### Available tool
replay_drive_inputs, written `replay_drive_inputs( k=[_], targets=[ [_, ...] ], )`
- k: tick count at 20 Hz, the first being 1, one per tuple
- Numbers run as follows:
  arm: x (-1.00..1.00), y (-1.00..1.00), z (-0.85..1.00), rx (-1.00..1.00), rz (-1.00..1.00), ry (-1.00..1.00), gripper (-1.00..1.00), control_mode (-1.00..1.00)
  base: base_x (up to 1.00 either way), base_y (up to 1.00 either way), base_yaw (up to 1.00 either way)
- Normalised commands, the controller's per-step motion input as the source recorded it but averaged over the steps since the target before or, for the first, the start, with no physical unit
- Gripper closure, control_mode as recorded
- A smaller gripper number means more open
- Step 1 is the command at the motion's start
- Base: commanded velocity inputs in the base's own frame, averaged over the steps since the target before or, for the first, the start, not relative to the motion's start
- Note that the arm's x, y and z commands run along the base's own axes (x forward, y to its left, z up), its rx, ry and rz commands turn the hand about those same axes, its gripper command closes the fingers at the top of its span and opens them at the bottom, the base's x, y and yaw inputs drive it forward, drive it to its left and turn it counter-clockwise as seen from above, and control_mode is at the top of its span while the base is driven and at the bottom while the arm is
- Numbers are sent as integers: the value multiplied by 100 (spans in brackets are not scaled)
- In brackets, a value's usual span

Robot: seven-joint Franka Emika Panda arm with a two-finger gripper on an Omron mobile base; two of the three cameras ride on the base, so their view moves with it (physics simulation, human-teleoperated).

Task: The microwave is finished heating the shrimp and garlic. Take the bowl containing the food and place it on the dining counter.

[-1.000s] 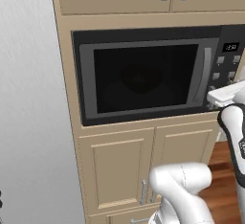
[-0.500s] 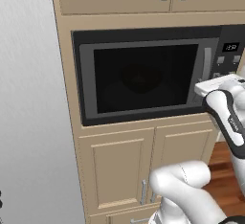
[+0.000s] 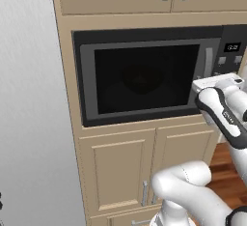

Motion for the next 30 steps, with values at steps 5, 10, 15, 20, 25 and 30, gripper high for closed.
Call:
replay_drive_inputs(
  k=[5, 10, 15, 20, 25, 30],
  targets=[
    [2, 0, 0, 0, 0, 0, 100, -100, 0, 0, 0],
    [-1, 0, 0, 0, 0, 0, 100, -100, 0, 0, 0],
    [-8, 0, 0, 0, 0, 0, 100, -100, 0, 0, 0],
    [-48, 0, 0, 0, 1, 0, 100, -100, 0, 0, 0],
    [-97, 0, 0, 0, 5, 0, 100, -100, 0, 0, 0],
    [-100, 0, 0, 0, 4, 0, 100, -100, 0, 0, 0]
  ],
)
